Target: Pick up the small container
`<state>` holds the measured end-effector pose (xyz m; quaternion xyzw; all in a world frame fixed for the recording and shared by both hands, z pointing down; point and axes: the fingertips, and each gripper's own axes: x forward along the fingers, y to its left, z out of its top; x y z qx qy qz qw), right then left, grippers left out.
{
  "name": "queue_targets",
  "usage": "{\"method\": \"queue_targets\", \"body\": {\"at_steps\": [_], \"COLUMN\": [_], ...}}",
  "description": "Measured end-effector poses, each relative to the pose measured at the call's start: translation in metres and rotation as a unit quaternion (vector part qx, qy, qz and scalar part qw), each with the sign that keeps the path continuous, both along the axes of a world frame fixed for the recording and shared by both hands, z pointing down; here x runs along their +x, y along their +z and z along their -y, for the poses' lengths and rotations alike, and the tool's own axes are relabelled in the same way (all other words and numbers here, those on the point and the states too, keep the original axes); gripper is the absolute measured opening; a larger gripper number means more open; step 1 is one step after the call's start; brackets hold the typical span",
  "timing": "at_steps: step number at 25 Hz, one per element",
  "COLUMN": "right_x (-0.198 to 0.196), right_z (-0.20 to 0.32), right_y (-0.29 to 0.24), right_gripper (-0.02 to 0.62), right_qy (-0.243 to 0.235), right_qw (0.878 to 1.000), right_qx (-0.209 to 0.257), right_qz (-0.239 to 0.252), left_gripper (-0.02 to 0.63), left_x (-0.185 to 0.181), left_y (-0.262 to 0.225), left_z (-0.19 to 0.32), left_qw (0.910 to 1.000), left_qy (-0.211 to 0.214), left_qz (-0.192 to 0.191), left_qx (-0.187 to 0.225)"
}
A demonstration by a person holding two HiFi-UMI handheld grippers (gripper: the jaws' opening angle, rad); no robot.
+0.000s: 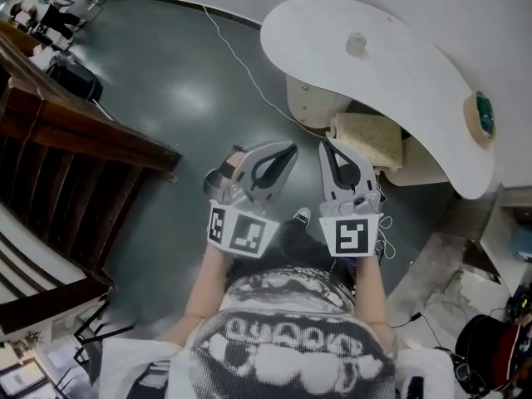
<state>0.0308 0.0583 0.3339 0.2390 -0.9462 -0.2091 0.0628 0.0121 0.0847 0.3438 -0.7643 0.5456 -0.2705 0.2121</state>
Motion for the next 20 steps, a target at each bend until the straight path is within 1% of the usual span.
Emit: {"method": "queue_targets", "body": {"at_steps": [2, 5, 14, 18, 20], "right_x": [-0.001, 0.001, 0.009, 0.005, 0.002], "right_z": [0.012, 0.026, 0.052, 0.063, 0.07], "right_y": [0.002, 0.001, -0.002, -0.003, 0.0], "right_gripper": [0.002, 0.002, 0.002, 0.002, 0.002], "right_qy": [0.002, 0.006, 0.024, 0.031, 0.039], "right_qw": [1.0, 1.0, 0.999, 0.999, 0.999], "right_qx": [-0.008, -0.015, -0.014, -0.007, -0.009], "right_qz": [0.0, 0.007, 0.018, 0.027, 0.022], "left_gripper": [0.014, 0.014, 0.014, 0.014, 0.014], "left_x": [-0.002, -0.001, 0.016, 0.012, 0.007], "left_y": [0.0, -0.001, -0.007, -0.008, -0.008], "left_z": [0.012, 0.026, 0.05, 0.062, 0.069], "left_qw": [1.0, 1.0, 0.9993, 0.9988, 0.9987], "left_qy": [-0.001, 0.002, 0.03, 0.04, 0.044], "left_qz": [-0.003, 0.005, 0.023, 0.028, 0.027], "left_qx": [-0.004, -0.006, 0.001, 0.004, 0.004]}}
